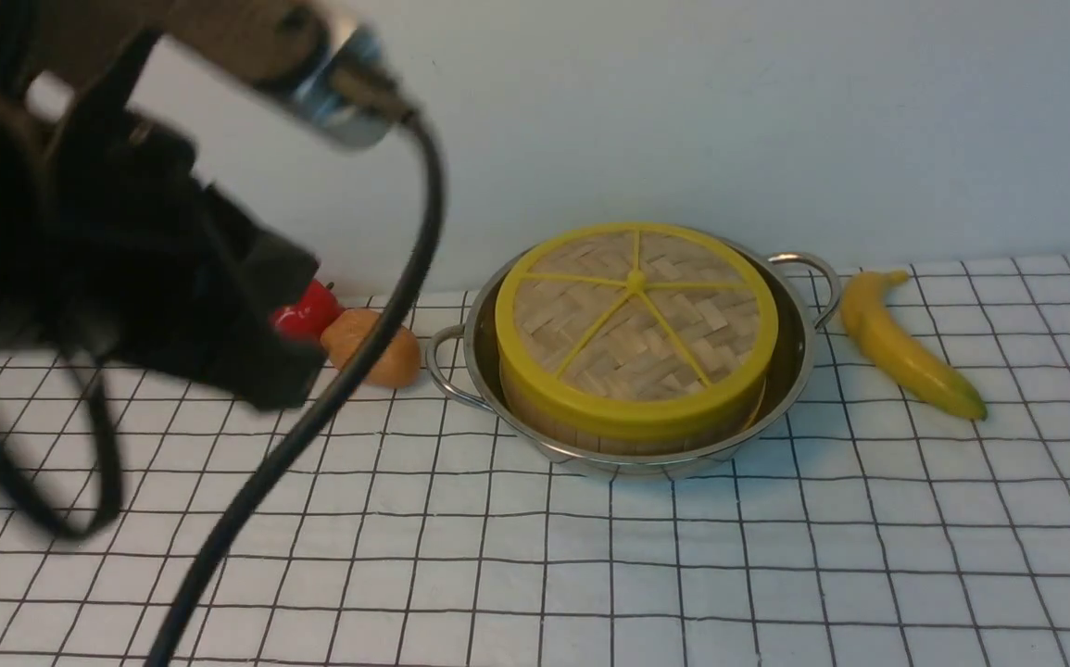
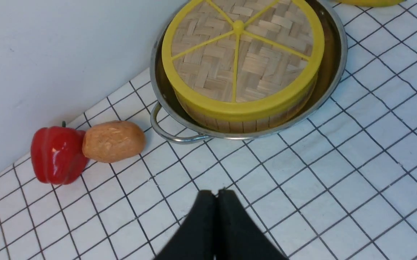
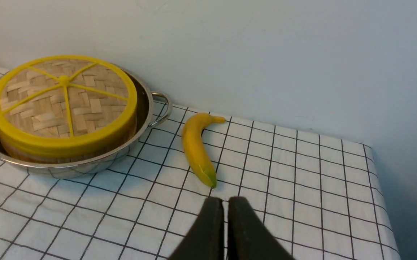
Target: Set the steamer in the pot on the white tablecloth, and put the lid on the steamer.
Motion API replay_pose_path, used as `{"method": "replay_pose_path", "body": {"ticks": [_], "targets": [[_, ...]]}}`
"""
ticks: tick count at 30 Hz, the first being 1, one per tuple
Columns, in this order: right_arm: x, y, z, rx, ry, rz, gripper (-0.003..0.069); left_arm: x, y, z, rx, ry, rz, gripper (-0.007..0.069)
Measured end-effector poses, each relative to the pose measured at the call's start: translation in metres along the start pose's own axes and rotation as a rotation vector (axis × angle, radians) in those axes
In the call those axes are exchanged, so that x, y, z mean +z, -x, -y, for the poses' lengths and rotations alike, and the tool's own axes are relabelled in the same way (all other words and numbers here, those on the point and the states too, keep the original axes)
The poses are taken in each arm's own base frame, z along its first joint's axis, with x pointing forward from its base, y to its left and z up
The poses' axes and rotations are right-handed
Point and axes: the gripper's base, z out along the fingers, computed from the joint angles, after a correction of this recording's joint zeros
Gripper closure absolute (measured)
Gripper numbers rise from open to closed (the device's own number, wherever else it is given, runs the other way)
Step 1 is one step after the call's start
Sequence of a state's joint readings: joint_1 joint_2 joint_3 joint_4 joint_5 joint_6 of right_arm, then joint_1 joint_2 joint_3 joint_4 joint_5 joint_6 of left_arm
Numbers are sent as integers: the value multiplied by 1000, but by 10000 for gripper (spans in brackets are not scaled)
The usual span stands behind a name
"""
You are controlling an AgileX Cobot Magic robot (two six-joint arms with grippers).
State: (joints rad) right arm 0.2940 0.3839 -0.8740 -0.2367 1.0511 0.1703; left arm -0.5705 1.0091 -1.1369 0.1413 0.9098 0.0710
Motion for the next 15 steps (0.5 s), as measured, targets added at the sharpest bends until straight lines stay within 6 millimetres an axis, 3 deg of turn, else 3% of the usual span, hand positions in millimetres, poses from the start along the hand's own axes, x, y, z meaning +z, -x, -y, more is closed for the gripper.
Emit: {"method": "replay_pose_path", "body": {"ticks": [7, 15], "targets": [[26, -38, -7, -19, 23, 2, 674, -17, -73, 11, -81, 6, 113, 646], [30, -41, -11, 32, 65, 7, 662, -30, -82, 11, -212, 0, 179, 646]]}}
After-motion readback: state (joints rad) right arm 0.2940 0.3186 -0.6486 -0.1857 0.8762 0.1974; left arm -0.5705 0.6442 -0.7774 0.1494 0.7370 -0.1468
